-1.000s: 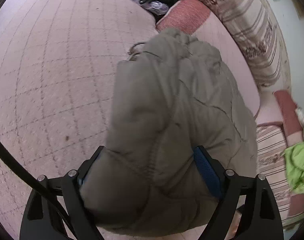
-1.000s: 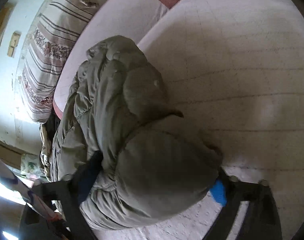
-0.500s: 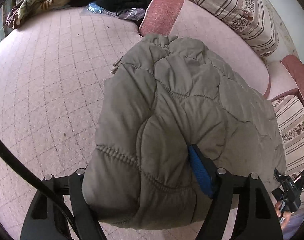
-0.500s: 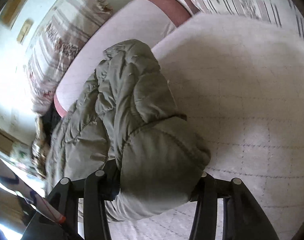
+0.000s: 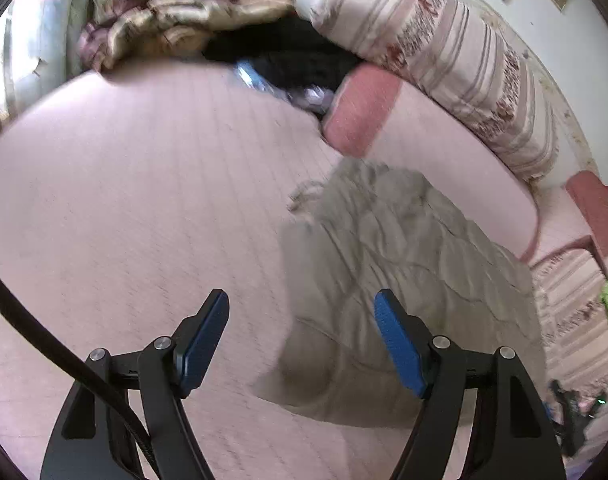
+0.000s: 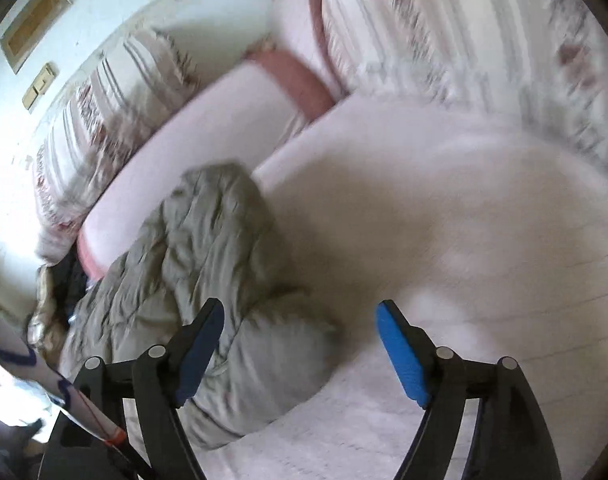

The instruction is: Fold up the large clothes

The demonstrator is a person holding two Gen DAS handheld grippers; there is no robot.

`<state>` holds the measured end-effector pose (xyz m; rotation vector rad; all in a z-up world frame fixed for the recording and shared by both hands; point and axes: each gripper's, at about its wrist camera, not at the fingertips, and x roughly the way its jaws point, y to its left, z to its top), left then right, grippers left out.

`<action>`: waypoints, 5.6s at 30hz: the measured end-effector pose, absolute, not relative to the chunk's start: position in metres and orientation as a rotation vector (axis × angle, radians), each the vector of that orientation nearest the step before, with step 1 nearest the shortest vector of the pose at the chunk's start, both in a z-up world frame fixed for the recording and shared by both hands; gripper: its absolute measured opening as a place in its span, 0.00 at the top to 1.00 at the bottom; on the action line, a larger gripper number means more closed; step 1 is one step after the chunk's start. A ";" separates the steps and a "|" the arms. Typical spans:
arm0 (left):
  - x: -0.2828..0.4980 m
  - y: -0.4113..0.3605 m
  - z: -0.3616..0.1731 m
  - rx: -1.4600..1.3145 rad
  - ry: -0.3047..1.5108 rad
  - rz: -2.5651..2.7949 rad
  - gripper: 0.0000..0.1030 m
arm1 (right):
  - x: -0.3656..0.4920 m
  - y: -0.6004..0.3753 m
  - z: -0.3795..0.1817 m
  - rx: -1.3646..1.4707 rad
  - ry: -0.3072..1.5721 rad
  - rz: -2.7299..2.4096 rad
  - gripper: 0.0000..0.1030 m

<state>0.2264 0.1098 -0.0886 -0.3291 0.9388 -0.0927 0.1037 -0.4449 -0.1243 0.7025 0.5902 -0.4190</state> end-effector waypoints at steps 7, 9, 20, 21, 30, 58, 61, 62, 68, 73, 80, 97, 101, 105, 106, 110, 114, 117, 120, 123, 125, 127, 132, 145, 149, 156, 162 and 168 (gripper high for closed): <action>0.233 0.072 -0.103 -0.142 1.007 -0.049 0.28 | 0.125 -0.368 -0.094 0.331 0.563 -0.398 0.22; 0.240 0.061 -0.120 -0.057 1.063 -0.004 0.27 | 0.140 -0.353 -0.101 0.289 0.595 -0.382 0.23; 0.236 0.054 -0.112 -0.020 0.987 0.076 0.16 | 0.162 -0.345 -0.124 0.216 0.673 -0.417 0.21; 0.231 0.050 -0.106 -0.012 0.957 0.072 0.16 | 0.155 -0.341 -0.116 0.210 0.627 -0.431 0.21; 0.237 0.025 -0.125 0.111 0.975 0.083 0.16 | 0.181 -0.310 -0.128 0.141 0.690 -0.366 0.20; 0.206 0.031 -0.090 0.084 0.866 0.053 0.16 | 0.155 -0.344 -0.119 0.218 0.656 -0.500 0.19; 0.199 0.036 -0.082 0.060 0.846 0.052 0.16 | 0.152 -0.343 -0.121 0.197 0.664 -0.500 0.19; 0.195 0.037 -0.078 0.051 0.835 0.057 0.16 | 0.150 -0.343 -0.121 0.192 0.664 -0.499 0.19; 0.162 0.037 -0.051 0.034 0.748 0.089 0.16 | 0.124 -0.333 -0.110 0.142 0.645 -0.493 0.19; 0.109 0.029 -0.021 0.072 0.637 0.129 0.09 | 0.084 -0.322 -0.094 0.148 0.623 -0.472 0.18; 0.047 0.015 -0.005 0.079 0.674 0.025 0.09 | 0.025 -0.292 -0.097 0.173 0.672 -0.389 0.17; -0.026 0.001 -0.002 0.044 0.718 0.007 0.09 | -0.031 -0.252 -0.108 0.133 0.711 -0.335 0.17; -0.028 0.002 -0.004 0.009 0.742 -0.037 0.09 | -0.035 -0.244 -0.109 0.108 0.710 -0.329 0.17; -0.027 0.000 -0.012 0.021 0.774 -0.039 0.09 | -0.037 -0.238 -0.109 0.089 0.712 -0.320 0.17; -0.027 -0.002 -0.015 0.026 0.780 -0.040 0.09 | -0.037 -0.236 -0.109 0.087 0.714 -0.316 0.17; -0.025 -0.002 -0.022 0.031 0.806 -0.043 0.09 | -0.036 -0.230 -0.110 0.075 0.723 -0.303 0.17; -0.025 0.001 -0.026 0.026 0.819 -0.040 0.09 | -0.036 -0.225 -0.110 0.062 0.729 -0.298 0.17; -0.024 0.003 -0.029 0.021 0.826 -0.040 0.09 | -0.035 -0.221 -0.109 0.054 0.732 -0.294 0.16; -0.024 0.005 -0.031 0.012 0.834 -0.043 0.09 | -0.034 -0.217 -0.107 0.053 0.736 -0.284 0.16; -0.023 0.007 -0.035 0.001 0.842 -0.052 0.09 | -0.032 -0.213 -0.105 0.055 0.739 -0.276 0.16; -0.024 0.008 -0.036 0.006 0.845 -0.050 0.09 | -0.030 -0.210 -0.103 0.056 0.744 -0.273 0.16; -0.024 0.008 -0.038 0.010 0.853 -0.051 0.09 | -0.027 -0.206 -0.102 0.053 0.750 -0.269 0.15; -0.024 0.010 -0.043 0.014 0.867 -0.049 0.09 | -0.025 -0.198 -0.098 0.033 0.745 -0.257 0.15; -0.022 0.012 -0.049 0.011 0.887 -0.043 0.09 | -0.019 -0.192 -0.096 0.017 0.767 -0.235 0.14; -0.023 0.012 -0.052 0.028 0.880 -0.028 0.09 | -0.016 -0.191 -0.096 0.019 0.789 -0.233 0.14; -0.021 0.009 -0.057 0.051 0.879 -0.020 0.09 | -0.013 -0.189 -0.098 0.014 0.825 -0.236 0.14; -0.017 0.007 -0.062 0.063 0.891 -0.016 0.09 | -0.016 -0.192 -0.090 0.019 0.826 -0.252 0.14; -0.013 0.007 -0.067 0.067 0.908 -0.016 0.09 | -0.017 -0.191 -0.087 0.022 0.830 -0.250 0.14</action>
